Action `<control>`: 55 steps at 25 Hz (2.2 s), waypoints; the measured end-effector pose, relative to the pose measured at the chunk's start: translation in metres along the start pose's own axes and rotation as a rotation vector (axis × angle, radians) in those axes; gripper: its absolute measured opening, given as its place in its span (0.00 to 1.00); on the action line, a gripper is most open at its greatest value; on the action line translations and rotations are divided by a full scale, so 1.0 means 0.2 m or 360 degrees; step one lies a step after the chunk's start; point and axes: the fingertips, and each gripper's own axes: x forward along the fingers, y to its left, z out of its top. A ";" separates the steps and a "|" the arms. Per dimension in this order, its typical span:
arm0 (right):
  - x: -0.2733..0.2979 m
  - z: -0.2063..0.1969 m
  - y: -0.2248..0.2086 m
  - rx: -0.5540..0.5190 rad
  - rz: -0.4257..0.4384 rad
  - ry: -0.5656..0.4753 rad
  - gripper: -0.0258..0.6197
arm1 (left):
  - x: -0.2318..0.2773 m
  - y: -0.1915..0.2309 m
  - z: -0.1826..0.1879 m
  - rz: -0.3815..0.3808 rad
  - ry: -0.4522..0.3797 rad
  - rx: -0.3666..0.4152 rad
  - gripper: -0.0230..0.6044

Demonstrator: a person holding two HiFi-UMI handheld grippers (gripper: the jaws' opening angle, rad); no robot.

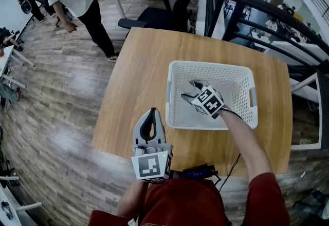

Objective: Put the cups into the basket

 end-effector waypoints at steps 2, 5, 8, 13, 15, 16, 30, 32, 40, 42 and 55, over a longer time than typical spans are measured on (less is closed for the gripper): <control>0.01 0.00 0.00 0.0017 0.0000 -0.0010 0.47 | 0.00 0.00 -0.01 0.0001 0.0004 -0.0003 0.05; 0.01 -0.01 0.00 0.0024 0.0000 -0.0017 0.47 | -0.01 0.00 -0.01 -0.0001 -0.0001 0.0004 0.05; 0.00 -0.01 -0.01 0.0032 0.0000 -0.0017 0.47 | 0.00 0.00 -0.01 0.0002 -0.0005 0.0000 0.05; -0.01 -0.02 -0.01 0.0035 0.0000 -0.0016 0.47 | 0.01 -0.01 -0.01 -0.0008 -0.0011 0.0002 0.05; -0.02 -0.03 -0.01 0.0037 0.0001 -0.0012 0.47 | 0.00 -0.02 0.00 -0.0013 -0.0014 0.0005 0.05; -0.02 -0.03 -0.01 0.0036 0.0001 -0.0010 0.47 | 0.00 -0.02 0.00 -0.0013 -0.0016 0.0006 0.05; -0.06 -0.09 -0.02 0.0051 0.0011 0.0064 0.47 | 0.00 -0.02 0.00 -0.0018 -0.0017 0.0010 0.05; -0.06 -0.10 -0.02 0.0050 0.0012 0.0074 0.47 | 0.00 -0.03 0.00 -0.0018 -0.0017 0.0011 0.05; -0.08 -0.13 -0.03 0.0061 0.0010 0.0114 0.47 | 0.00 -0.03 0.00 -0.0025 -0.0015 0.0013 0.05; -0.08 -0.13 -0.03 0.0062 0.0010 0.0120 0.47 | 0.00 -0.03 -0.01 -0.0026 -0.0013 0.0013 0.05; -0.09 -0.13 -0.03 0.0080 0.0017 0.0113 0.47 | -0.01 -0.02 0.01 -0.0034 -0.0022 0.0020 0.05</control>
